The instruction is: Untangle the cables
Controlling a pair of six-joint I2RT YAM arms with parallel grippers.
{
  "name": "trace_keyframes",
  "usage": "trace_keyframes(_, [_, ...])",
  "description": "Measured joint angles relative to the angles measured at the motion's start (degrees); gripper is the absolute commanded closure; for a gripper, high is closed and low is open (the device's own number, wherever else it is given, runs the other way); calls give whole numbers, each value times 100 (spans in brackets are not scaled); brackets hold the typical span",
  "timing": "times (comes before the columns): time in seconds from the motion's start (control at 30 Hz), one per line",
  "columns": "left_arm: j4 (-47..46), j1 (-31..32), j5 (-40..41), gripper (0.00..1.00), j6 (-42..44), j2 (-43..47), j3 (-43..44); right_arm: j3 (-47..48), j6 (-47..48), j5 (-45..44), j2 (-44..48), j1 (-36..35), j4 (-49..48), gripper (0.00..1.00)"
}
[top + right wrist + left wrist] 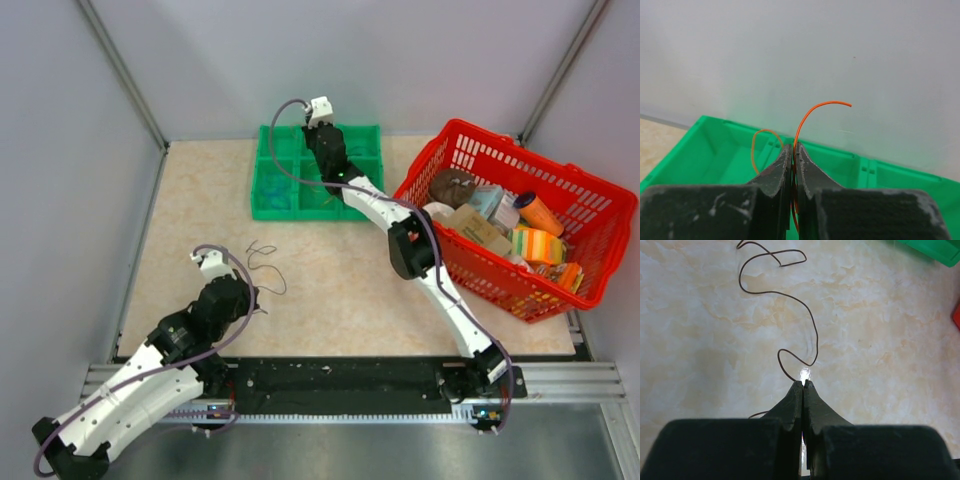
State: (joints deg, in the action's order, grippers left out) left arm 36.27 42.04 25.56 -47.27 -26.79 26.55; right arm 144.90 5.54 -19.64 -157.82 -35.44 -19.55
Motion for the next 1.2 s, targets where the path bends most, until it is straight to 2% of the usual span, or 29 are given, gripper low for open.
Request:
trace_keyframes(0.07, [-7,0,0,100,-22,0,0,92,-114,92,-98,2,-59,86])
trace_keyframes(0.17, [-9,0,-2,100,-63,-33,2,162,-197,188,-223,2,-105,66])
trace_keyframes(0.27, [-17,0,-20,100,-92,-155,2,190,-223,186,-289,2,9,51])
trace_keyframes(0.37, [-7,0,-70,100,-120,-249,33,190,-249,175,-275,11,256,44])
trace_keyframes(0.5, [-7,0,-197,100,-223,-254,98,-35,-306,175,31,15,905,24])
trace_keyframes(0.57, [-9,0,-315,100,-269,-216,98,-251,-328,181,415,4,1449,19])
trace_keyframes(0.67, [-26,-2,-503,100,-306,-120,98,-479,-393,225,1178,-22,2304,17])
trace_keyframes(0.8, [-133,-2,-831,100,-289,-70,98,-2205,-800,713,3281,-61,2940,17])
trace_keyframes(0.9, [-433,0,-1233,100,-229,-85,98,-4094,-1185,1143,5278,-181,2922,16])
trace_keyframes(1.0, [-831,0,-1631,100,-232,-212,96,-5466,-1362,1432,6682,-498,2813,16])
trace_keyframes(1.07, [-1067,0,-1788,100,-264,-380,63,-6450,-1469,1781,7455,-763,2758,16])
trace_keyframes(1.2, [-1517,-2,-1991,100,-459,-719,-208,-7903,-1635,2476,8096,-988,2527,14])
